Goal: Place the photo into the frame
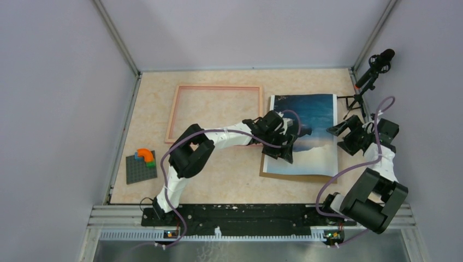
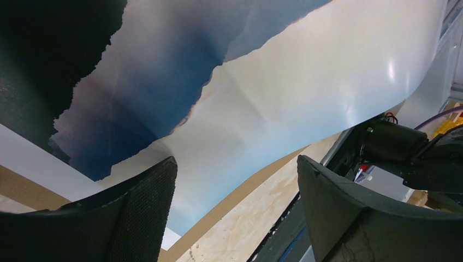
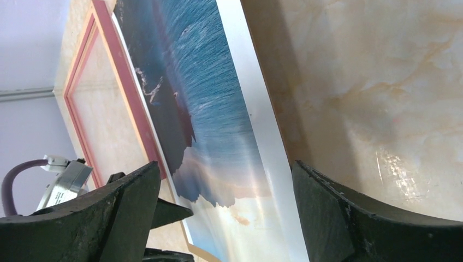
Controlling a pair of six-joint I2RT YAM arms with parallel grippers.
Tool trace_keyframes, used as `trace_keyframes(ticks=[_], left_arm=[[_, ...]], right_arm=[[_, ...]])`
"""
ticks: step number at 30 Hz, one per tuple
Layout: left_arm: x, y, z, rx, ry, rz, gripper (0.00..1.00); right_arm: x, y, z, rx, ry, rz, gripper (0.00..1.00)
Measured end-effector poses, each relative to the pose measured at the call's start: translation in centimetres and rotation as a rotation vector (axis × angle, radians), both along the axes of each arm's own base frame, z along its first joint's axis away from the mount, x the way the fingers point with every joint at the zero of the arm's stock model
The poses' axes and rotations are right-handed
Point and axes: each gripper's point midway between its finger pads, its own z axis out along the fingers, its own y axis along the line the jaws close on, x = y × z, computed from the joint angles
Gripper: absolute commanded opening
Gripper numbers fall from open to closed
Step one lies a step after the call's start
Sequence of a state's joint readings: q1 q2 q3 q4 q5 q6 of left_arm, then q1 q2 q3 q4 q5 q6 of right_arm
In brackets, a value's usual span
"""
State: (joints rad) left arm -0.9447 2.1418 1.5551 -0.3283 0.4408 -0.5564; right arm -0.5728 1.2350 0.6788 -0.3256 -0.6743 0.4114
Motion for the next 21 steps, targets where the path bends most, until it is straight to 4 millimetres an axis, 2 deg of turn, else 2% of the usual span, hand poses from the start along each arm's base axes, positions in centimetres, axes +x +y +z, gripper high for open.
trace_keyframes(ticks=[13, 16, 21], left_arm=[[-0.2, 0.2, 0.2, 0.008, 0.010, -0.003, 0.87], [-0.1, 0.1, -0.6, 0.019, 0.010, -0.001, 0.87], [-0.1, 0.1, -0.5, 0.016, 0.009, 0.000, 0.87]], right_arm=[[-1.7, 0.4, 1.5, -0.022, 0.062, 0.024, 0.89], [-2.2, 1.8, 2.8, 0.028, 0.066, 0.061, 0.89], [-2.7, 3.0, 3.5, 0.072, 0.067, 0.091, 0.89]])
